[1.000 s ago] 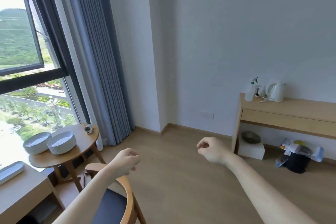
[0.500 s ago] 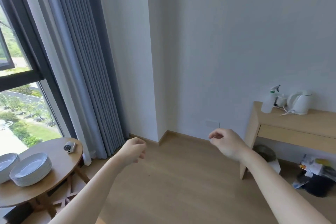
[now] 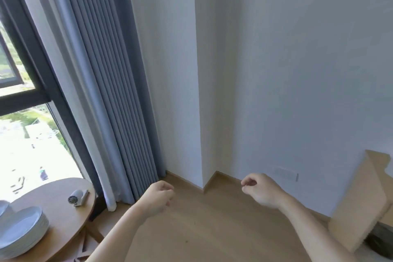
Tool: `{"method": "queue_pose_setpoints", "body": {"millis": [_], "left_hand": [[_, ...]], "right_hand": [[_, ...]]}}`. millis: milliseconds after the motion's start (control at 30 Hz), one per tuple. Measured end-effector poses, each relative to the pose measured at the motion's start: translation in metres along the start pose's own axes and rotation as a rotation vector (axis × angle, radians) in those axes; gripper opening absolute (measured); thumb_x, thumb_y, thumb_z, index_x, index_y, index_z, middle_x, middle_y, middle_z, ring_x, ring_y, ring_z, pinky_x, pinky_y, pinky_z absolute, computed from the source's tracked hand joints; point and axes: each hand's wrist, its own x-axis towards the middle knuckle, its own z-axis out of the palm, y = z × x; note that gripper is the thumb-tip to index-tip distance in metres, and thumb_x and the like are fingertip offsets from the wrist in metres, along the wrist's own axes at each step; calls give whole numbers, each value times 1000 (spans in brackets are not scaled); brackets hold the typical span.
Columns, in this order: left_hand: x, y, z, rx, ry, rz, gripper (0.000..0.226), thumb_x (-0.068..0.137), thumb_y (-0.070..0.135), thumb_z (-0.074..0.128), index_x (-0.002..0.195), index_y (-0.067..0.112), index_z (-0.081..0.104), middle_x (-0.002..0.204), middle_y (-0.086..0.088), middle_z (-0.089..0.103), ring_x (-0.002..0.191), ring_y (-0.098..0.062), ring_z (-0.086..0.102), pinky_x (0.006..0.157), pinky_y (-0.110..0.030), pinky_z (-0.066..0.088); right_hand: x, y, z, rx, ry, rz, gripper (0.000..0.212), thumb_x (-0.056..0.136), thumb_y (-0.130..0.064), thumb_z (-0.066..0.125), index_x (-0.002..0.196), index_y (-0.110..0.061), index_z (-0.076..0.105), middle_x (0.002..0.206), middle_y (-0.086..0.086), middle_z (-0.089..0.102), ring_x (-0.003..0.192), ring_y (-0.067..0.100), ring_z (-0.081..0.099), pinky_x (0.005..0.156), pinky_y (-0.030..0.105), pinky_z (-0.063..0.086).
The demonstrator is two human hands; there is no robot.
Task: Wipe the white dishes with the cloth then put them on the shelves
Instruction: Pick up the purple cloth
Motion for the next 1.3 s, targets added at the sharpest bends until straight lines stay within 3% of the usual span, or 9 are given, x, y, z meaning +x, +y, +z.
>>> {"method": "queue_pose_setpoints", "body": {"millis": [167, 267, 400, 467, 567, 767, 933, 1100, 1300], "left_hand": [[72, 30, -81, -144, 257, 3, 12, 99, 12, 61, 109, 16, 66, 91, -11, 72, 82, -25, 70, 72, -39, 58], [76, 6, -125, -189, 380, -79, 12, 99, 14, 60, 109, 17, 67, 96, -10, 72, 87, -24, 72, 75, -37, 57], [72, -51, -166, -279, 503, -196, 12, 100, 9, 59, 103, 17, 67, 104, -13, 69, 83, -21, 71, 72, -32, 57], [72, -87, -182, -308, 534, -275, 13, 99, 7, 60, 105, 15, 67, 103, -13, 71, 85, -24, 73, 78, -37, 58], [81, -141, -204, -340, 581, -375, 15, 94, 5, 61, 104, 14, 67, 95, -12, 74, 76, -22, 72, 68, -32, 56], [105, -228, -256, -431, 504, -538, 14, 92, 11, 59, 104, 15, 63, 92, -7, 71, 67, -15, 67, 58, -26, 48], [131, -274, -336, -476, 615, -516, 11, 95, 6, 56, 96, 14, 63, 87, -5, 67, 63, -15, 63, 53, -22, 46], [133, -317, -387, -523, 713, -605, 15, 96, 8, 55, 103, 14, 67, 98, -7, 70, 76, -21, 70, 70, -27, 53], [107, -387, -393, -680, 809, -805, 20, 98, 15, 51, 113, 14, 64, 107, -5, 68, 77, -14, 70, 61, -24, 50]], "right_hand": [[143, -105, -20, 16, 8, -198, 11, 96, -15, 58, 96, -22, 67, 95, -6, 66, 91, 11, 61, 72, 22, 44], [198, -174, 27, 21, -130, -319, 12, 96, -15, 58, 90, -23, 66, 94, -2, 67, 93, 19, 64, 79, 31, 51], [237, -234, 123, -55, -343, -437, 8, 93, -21, 61, 95, -25, 67, 96, -7, 67, 86, 8, 63, 66, 23, 44], [247, -252, 172, -123, -454, -449, 7, 92, -24, 61, 95, -27, 66, 96, -10, 67, 85, 7, 62, 66, 23, 46], [266, -282, 238, -228, -587, -457, 7, 91, -29, 62, 97, -28, 65, 102, -10, 67, 88, 8, 63, 66, 23, 46], [299, -352, 347, -326, -691, -406, 12, 91, -29, 62, 101, -25, 66, 103, -7, 67, 91, 10, 64, 75, 25, 50], [326, -427, 419, -349, -683, -476, 10, 89, -26, 61, 98, -27, 66, 100, -6, 70, 87, 12, 66, 76, 31, 54], [341, -492, 492, -333, -733, -552, 10, 91, -26, 60, 98, -29, 67, 97, -9, 69, 89, 8, 63, 71, 27, 48], [335, -533, 609, -455, -924, -652, 8, 93, -29, 61, 99, -30, 67, 94, -10, 70, 86, 10, 66, 74, 29, 53]]}}
